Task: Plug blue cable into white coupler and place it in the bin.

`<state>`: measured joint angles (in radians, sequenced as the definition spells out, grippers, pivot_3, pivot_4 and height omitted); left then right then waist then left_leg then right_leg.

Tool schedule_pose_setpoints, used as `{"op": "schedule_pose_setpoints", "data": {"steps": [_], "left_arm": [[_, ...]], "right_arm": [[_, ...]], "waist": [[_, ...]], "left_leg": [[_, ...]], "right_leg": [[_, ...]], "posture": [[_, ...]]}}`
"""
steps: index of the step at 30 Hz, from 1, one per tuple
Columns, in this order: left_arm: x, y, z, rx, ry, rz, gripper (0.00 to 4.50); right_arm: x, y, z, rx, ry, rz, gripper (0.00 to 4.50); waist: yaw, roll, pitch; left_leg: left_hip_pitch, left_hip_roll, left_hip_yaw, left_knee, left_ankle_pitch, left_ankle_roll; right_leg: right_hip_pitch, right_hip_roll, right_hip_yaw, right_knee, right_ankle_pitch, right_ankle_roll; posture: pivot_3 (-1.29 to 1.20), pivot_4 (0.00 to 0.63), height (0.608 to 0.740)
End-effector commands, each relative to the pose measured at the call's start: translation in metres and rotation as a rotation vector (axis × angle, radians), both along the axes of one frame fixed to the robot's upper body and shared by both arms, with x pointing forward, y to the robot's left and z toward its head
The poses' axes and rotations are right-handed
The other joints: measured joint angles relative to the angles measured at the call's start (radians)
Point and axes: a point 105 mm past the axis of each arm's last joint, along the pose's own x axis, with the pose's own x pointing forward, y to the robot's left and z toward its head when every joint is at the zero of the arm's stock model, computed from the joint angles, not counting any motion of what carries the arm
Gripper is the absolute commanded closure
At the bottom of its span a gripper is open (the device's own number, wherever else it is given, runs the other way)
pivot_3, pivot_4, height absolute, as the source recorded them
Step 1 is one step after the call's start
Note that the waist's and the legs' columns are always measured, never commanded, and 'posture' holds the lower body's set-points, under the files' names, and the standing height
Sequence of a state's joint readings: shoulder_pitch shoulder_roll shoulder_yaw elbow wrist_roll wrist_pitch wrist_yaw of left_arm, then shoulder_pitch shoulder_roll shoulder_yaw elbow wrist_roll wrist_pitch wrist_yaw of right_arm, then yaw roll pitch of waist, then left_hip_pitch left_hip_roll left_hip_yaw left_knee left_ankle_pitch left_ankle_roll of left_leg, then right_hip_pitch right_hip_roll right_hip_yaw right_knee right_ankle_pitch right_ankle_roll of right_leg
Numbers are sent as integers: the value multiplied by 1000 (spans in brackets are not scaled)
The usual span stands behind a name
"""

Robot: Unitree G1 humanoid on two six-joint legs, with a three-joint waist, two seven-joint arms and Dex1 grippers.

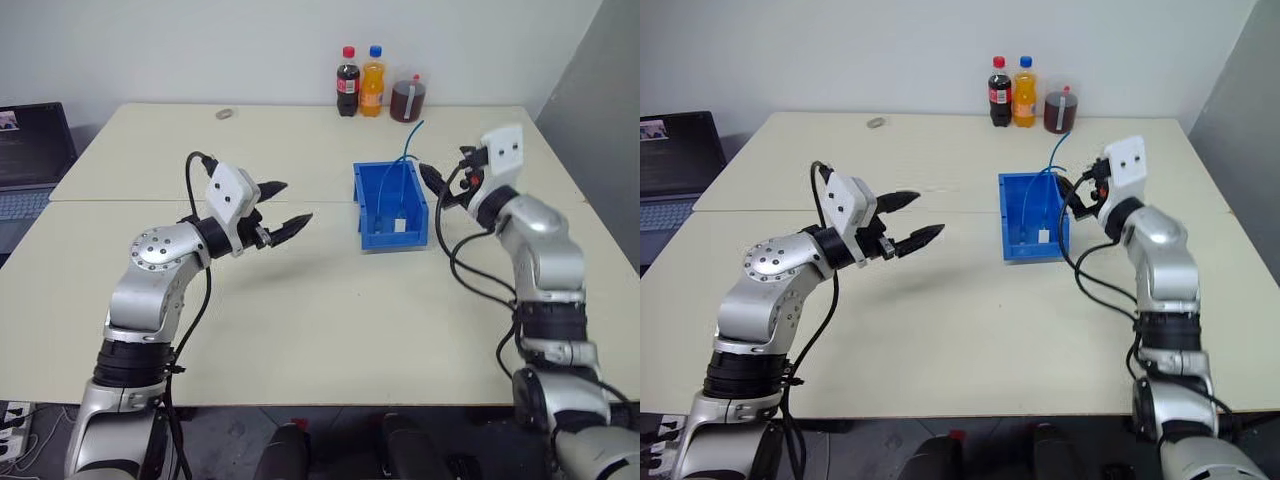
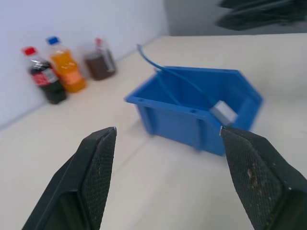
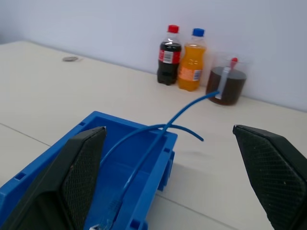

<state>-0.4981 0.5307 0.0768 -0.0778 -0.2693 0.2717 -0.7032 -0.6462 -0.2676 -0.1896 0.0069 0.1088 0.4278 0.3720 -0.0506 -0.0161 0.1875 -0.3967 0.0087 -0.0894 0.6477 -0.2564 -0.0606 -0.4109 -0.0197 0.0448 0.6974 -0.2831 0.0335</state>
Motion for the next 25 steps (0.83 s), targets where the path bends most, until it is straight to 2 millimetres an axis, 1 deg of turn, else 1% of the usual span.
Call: {"op": "schedule_pose_setpoints", "data": {"steps": [1,3,5,7,9,13,17,19,20,21,23,25], "left_arm": [[1,30,4,-84,-85,185,889],[-2,44,-4,-129,-112,293,889],[-9,56,-20,-193,-93,386,889],[-16,64,-36,-213,-58,472,889],[-24,67,-47,-234,-38,510,889],[-42,69,-53,-329,-20,562,889],[-55,66,-57,-403,10,595,889],[-59,65,-59,-428,11,620,889],[-62,62,-61,-432,16,616,889],[-64,57,-65,-416,28,601,889],[-68,49,-71,-366,40,571,889],[-70,48,-73,-342,41,580,889]], "right_arm": [[-23,-20,13,71,-139,-158,12],[-38,-21,-6,56,-140,-203,12],[-53,-23,-30,114,-73,-246,12],[-68,-21,-44,118,-52,-277,12],[-80,-20,-56,110,-44,-297,12],[-97,-16,-75,91,-19,-315,12],[-109,-10,-87,105,0,-324,12],[-115,-3,-89,110,-2,-303,12],[-117,2,-89,84,-11,-274,12],[-117,3,-90,88,-5,-268,12],[-114,0,-92,97,7,-276,12],[-112,-5,-92,93,8,-292,12]], "waist": [[-1,0,-1],[0,0,-2],[3,-1,-3],[4,-1,-3],[7,-1,-3],[13,-1,-3],[18,-1,-3],[18,-1,-3],[18,-1,-3],[18,-1,-3],[18,-1,-3],[18,-1,-3]], "left_leg": [[0,0,0,-1,0,0],[1,1,0,-1,0,0],[1,1,0,-1,0,0],[0,2,-1,-2,0,0],[0,1,0,-1,0,0],[5,0,0,-1,0,0],[11,1,0,-2,0,0],[12,2,0,-2,0,0],[13,2,0,-2,0,0],[13,2,0,-2,0,0],[14,2,1,-2,0,0],[16,2,0,-2,0,0]], "right_leg": [[0,0,0,0,0,0],[0,0,0,0,0,0],[1,0,0,-1,0,0],[1,-1,0,-2,0,0],[1,-2,1,-1,0,0],[5,-1,0,-1,1,1],[9,2,1,-1,0,1],[10,2,1,-1,0,1],[11,2,1,-1,0,1],[11,2,1,-2,0,1],[13,2,1,-3,0,1],[15,3,1,-5,0,1]], "posture": [[0,150,740],[0,150,740],[0,150,740],[0,150,740],[0,150,740],[0,150,740],[0,150,740],[0,150,740],[0,150,740],[0,150,740],[0,150,740],[0,150,740]]}}
